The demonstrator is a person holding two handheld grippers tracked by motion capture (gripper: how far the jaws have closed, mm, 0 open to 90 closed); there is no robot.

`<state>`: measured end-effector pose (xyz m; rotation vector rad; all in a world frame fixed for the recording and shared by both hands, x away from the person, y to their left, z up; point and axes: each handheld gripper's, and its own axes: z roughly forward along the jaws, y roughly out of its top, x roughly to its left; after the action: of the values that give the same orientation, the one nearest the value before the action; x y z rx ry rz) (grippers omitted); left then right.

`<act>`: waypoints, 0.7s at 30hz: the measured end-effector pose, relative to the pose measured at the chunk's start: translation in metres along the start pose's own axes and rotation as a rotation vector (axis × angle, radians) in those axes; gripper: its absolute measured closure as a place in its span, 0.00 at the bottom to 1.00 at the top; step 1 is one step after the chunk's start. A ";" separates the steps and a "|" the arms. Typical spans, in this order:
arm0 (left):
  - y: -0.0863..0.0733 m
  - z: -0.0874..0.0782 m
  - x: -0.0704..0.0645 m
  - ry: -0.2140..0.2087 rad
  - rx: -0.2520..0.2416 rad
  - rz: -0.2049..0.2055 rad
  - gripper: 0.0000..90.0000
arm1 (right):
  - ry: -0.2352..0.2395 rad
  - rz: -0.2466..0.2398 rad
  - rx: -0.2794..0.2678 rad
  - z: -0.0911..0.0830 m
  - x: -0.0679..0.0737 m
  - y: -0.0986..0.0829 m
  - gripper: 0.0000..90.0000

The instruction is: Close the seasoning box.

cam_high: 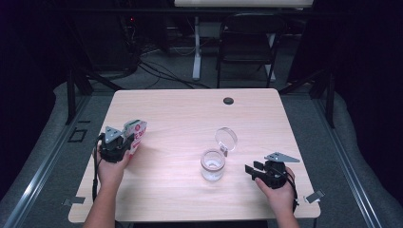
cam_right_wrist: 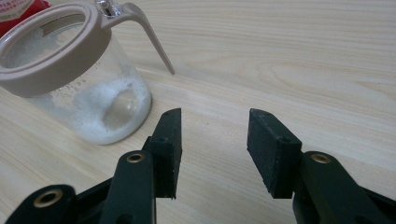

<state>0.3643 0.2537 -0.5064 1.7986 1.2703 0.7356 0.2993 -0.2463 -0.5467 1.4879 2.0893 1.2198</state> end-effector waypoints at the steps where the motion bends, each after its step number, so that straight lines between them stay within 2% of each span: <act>1: 0.001 -0.001 0.001 0.003 -0.001 -0.006 1.00 | 0.000 0.000 0.001 0.000 0.000 0.000 0.61; 3: 0.004 -0.004 0.006 0.001 -0.016 -0.031 1.00 | 0.000 -0.004 0.006 0.000 0.000 0.000 0.61; 8: 0.010 -0.007 0.018 0.003 -0.026 -0.062 1.00 | -0.004 -0.003 0.005 0.000 -0.001 0.000 0.61; 12: 0.017 -0.010 0.025 0.019 -0.011 -0.035 1.00 | 0.001 0.000 0.002 0.002 0.000 0.001 0.62; 17: 0.034 -0.015 0.038 0.038 -0.008 -0.026 1.00 | 0.003 -0.006 0.001 0.002 0.000 0.001 0.62; 21: 0.046 -0.018 0.048 0.031 -0.005 -0.032 1.00 | 0.006 -0.009 0.004 0.002 0.001 0.002 0.62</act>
<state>0.3873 0.2955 -0.4572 1.7649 1.3133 0.7515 0.3012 -0.2445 -0.5463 1.4774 2.1013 1.2189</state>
